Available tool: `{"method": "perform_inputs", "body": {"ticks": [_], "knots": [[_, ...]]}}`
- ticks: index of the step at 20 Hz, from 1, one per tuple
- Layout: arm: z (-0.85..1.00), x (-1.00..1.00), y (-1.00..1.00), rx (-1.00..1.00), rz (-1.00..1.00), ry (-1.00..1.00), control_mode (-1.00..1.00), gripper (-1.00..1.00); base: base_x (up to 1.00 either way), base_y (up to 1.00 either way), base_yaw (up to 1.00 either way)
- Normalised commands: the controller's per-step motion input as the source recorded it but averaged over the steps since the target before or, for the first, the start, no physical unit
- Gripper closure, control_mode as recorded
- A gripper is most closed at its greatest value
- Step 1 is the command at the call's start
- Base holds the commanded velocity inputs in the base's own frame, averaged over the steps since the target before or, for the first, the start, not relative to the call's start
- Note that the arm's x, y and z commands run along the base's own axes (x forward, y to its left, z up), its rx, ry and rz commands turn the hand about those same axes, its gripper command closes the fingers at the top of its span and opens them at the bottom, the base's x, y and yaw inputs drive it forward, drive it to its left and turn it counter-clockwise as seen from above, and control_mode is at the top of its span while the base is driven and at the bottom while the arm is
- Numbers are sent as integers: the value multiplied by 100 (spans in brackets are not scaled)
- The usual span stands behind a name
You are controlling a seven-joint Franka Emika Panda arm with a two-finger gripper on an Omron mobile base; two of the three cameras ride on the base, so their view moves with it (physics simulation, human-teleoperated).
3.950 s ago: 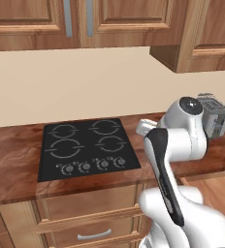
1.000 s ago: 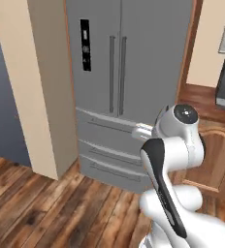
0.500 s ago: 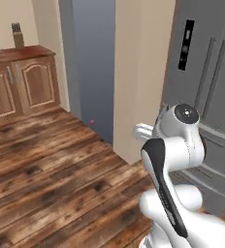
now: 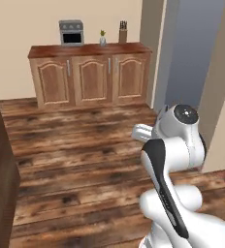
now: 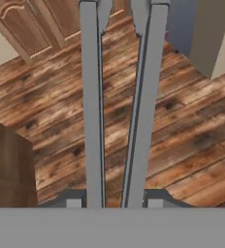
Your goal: Take the tongs from the drawer on the right and place them on the dining counter next to the tray containing the hot dog.
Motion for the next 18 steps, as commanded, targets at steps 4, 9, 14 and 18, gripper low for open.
{"method": "perform_inputs", "body": {"ticks": [4,9,14,18], "knots": [[0,0,0,0,0,0,100,100,90,52,52],[0,0,0,0,0,0,100,100,92,60,48],[0,0,0,0,0,0,100,100,50,14,12],[0,0,0,0,0,0,100,100,100,-8,23]]}}
